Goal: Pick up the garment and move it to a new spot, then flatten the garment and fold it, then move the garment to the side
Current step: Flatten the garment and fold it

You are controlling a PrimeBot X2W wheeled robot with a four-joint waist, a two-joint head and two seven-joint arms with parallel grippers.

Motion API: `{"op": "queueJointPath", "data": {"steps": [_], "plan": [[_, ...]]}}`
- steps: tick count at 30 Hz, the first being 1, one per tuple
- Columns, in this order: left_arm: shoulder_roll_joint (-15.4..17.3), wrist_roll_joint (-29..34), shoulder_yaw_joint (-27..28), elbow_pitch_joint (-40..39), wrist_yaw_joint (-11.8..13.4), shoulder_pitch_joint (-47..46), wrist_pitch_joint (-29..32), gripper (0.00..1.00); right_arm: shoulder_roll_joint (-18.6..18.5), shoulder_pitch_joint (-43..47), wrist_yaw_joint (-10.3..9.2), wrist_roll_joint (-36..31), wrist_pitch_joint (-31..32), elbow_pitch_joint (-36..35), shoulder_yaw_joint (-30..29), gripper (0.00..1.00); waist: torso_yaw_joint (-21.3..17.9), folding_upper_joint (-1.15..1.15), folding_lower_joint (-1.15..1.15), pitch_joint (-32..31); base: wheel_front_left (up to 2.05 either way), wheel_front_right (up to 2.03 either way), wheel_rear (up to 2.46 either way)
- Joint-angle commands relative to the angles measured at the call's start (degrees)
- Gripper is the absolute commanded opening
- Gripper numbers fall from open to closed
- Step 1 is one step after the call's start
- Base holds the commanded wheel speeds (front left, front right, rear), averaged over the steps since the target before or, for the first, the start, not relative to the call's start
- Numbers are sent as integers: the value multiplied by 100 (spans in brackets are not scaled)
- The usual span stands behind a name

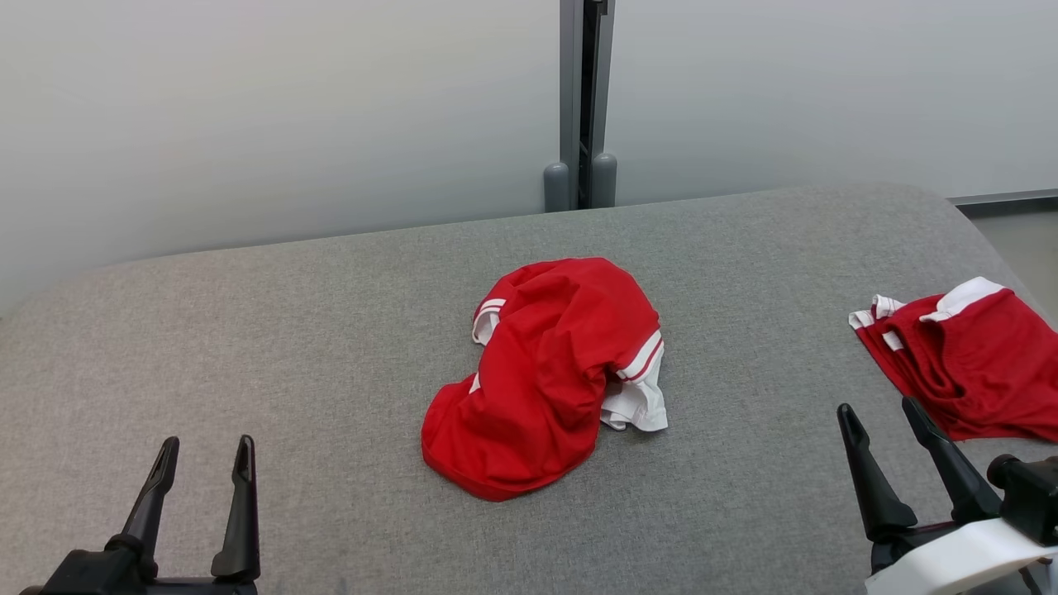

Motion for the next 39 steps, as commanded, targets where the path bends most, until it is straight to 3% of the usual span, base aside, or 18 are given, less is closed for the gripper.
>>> {"op": "queueJointPath", "data": {"steps": [1,22,30,39], "plan": [[40,-39,1,-35,33,63,17,100,-8,15,-2,-25,-24,0,-17,100,3,0,0,1,0,0,0],[91,-53,-94,-178,106,-57,82,100,-112,-147,-2,-14,56,126,195,100,137,0,0,152,0,0,0],[38,-34,-287,-93,-1,-488,-56,100,-375,-809,-2,-111,119,901,919,100,513,0,0,866,0,0,0],[-62,-57,-419,277,-123,-1140,-380,100,-250,-2031,-2,-159,-164,2462,1412,100,940,0,0,1566,0,0,0]]}}
